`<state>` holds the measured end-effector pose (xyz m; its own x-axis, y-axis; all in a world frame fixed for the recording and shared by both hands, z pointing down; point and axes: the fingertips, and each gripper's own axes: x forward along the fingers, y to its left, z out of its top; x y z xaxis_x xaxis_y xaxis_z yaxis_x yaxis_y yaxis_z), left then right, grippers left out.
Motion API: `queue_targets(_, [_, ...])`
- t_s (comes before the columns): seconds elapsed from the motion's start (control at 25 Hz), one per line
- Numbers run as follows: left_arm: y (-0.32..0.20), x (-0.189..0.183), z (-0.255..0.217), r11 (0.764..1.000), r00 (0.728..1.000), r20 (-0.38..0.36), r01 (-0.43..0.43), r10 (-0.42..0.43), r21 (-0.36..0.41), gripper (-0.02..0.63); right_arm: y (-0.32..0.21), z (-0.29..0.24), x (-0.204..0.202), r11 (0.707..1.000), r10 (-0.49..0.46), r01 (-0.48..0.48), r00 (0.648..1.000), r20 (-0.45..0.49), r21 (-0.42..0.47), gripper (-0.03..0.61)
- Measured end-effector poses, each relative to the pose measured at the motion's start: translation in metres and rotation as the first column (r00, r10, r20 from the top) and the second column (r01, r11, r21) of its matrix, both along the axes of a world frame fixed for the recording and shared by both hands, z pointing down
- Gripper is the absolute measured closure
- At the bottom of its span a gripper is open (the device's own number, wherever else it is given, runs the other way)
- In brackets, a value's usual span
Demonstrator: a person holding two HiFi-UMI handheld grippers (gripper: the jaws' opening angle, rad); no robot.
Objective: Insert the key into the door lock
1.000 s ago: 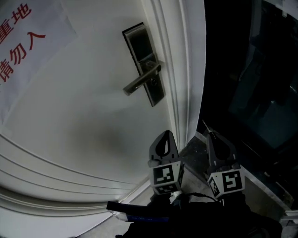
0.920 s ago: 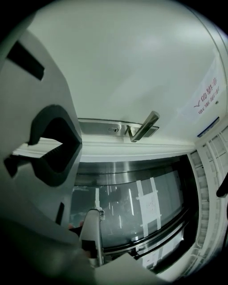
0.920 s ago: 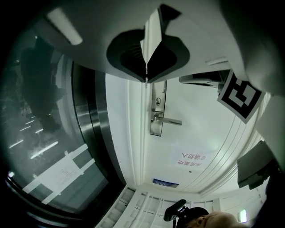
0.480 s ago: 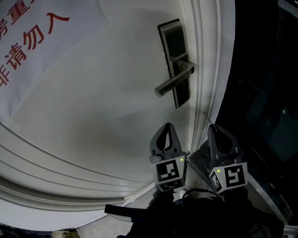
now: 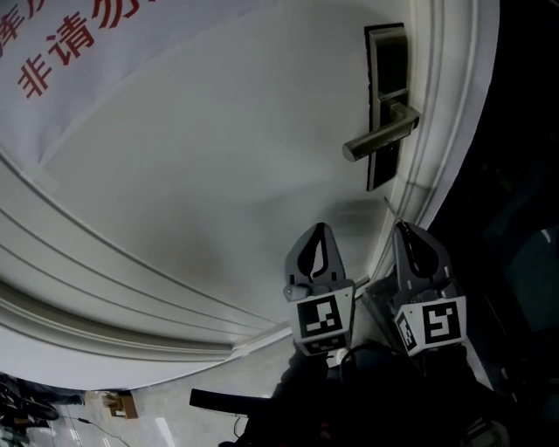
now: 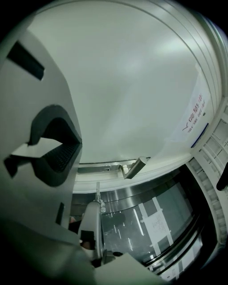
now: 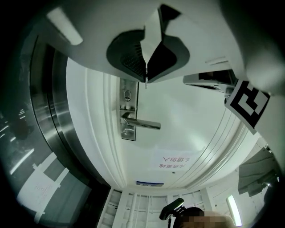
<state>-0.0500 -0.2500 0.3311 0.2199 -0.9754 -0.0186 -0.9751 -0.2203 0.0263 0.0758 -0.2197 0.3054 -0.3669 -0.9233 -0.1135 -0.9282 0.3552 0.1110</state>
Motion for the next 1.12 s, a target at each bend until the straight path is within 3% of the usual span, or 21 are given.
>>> queue_targets(0.36, [-0.005,0.0,-0.01,0.995,0.995,-0.01,0.099,-0.099,-0.001,0.612,-0.028,-0.016,0.003,0.995,-0.088,0.09,0.995,-0.054,0.038,0.566])
queue_targets(0.76, [-0.024,0.02,-0.015,0.986,0.985,-0.039,0.168,-0.167,0.017,0.612,-0.063,-0.037,0.027,0.984,-0.099,0.135,0.956,-0.277,0.116,0.566])
queue_targets(0.88, [-0.027,0.022,-0.015,0.984,0.982,-0.05,0.18,-0.179,0.008,0.612,-0.068,-0.043,0.03,0.971,-0.053,0.15,0.895,-0.443,0.187,0.566])
queue_targets(1.12, [-0.031,0.028,-0.016,0.984,0.983,-0.03,0.179,-0.18,-0.016,0.612,-0.074,-0.042,0.028,0.937,0.055,0.209,0.7,-0.712,0.278,0.566])
